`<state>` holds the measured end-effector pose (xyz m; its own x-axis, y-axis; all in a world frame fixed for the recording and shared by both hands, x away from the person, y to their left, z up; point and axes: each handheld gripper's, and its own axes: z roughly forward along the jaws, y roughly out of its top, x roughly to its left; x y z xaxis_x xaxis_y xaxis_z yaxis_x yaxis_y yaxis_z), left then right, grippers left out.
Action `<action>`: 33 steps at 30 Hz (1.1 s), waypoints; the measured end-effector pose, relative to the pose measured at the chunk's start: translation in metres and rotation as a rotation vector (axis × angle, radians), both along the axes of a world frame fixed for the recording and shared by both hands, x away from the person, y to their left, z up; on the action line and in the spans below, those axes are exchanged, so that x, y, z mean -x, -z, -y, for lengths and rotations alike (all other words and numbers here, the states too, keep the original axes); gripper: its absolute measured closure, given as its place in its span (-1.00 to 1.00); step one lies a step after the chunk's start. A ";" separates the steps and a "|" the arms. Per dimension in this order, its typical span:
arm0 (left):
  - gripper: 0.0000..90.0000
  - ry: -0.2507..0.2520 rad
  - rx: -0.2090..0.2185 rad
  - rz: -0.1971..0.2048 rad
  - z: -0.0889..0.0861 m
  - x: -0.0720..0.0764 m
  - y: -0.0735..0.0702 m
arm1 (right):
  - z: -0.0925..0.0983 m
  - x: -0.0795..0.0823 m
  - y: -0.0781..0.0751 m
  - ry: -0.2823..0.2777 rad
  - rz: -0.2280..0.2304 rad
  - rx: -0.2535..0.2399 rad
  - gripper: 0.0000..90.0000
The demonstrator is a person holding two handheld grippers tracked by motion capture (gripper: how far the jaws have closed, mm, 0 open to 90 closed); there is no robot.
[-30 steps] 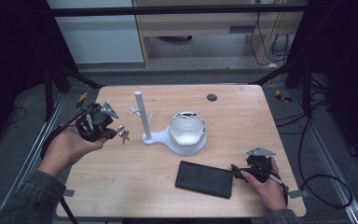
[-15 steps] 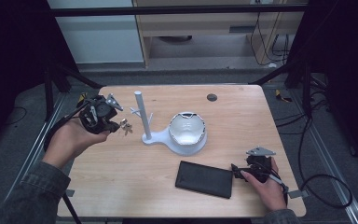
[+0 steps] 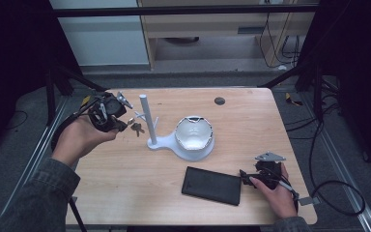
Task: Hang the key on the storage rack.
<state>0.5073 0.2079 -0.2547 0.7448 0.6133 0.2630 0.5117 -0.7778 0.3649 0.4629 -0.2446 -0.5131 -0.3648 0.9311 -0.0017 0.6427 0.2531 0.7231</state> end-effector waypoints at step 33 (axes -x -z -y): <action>0.96 -0.012 -0.082 0.001 0.016 -0.018 -0.005 | -0.001 0.001 0.000 -0.010 0.004 0.006 -0.99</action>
